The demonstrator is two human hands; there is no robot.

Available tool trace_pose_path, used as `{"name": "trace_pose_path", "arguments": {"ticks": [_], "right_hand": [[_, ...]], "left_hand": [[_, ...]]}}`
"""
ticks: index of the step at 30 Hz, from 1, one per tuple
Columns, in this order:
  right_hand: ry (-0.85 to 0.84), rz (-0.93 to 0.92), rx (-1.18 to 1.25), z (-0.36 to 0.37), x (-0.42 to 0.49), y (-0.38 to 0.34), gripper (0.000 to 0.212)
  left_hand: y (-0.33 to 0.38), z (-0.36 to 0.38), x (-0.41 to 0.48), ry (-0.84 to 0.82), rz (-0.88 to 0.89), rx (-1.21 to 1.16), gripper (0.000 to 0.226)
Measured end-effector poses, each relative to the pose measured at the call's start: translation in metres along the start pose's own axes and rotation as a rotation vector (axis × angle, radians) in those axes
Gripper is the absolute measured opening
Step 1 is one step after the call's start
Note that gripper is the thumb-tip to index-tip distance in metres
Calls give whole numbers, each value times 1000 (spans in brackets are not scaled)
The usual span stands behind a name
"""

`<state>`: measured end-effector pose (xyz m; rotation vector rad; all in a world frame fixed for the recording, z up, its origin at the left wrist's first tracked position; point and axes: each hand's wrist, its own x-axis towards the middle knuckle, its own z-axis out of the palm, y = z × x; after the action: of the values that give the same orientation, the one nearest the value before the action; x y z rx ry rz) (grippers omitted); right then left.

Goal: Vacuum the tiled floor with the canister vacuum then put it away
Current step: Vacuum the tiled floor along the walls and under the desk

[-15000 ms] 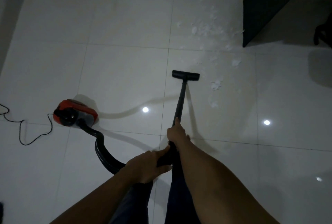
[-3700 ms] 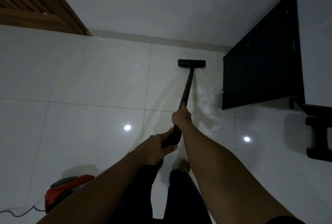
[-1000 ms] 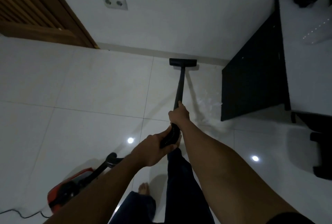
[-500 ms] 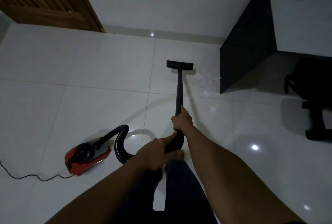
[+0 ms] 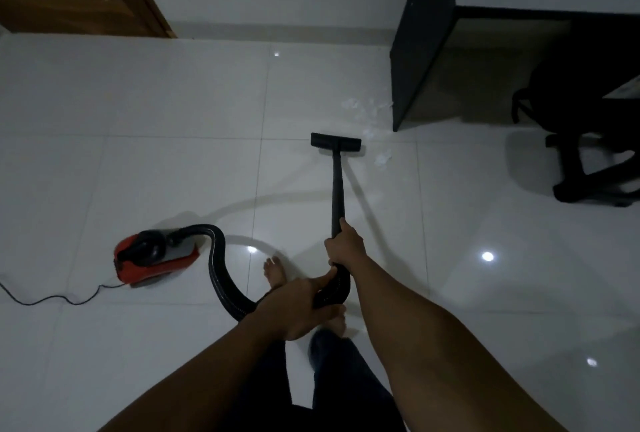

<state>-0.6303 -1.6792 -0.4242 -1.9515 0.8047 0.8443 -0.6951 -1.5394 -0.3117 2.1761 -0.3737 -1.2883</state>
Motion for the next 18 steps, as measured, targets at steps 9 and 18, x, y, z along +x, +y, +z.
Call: {"name": "trace_pose_path", "arguments": {"ticks": [9, 18], "right_hand": [[29, 49, -18, 12, -78, 118, 76], [67, 78, -22, 61, -178, 224, 76]], "left_hand": [[7, 114, -48, -43, 53, 50, 80], [-25, 233, -130, -82, 50, 82, 81]]}}
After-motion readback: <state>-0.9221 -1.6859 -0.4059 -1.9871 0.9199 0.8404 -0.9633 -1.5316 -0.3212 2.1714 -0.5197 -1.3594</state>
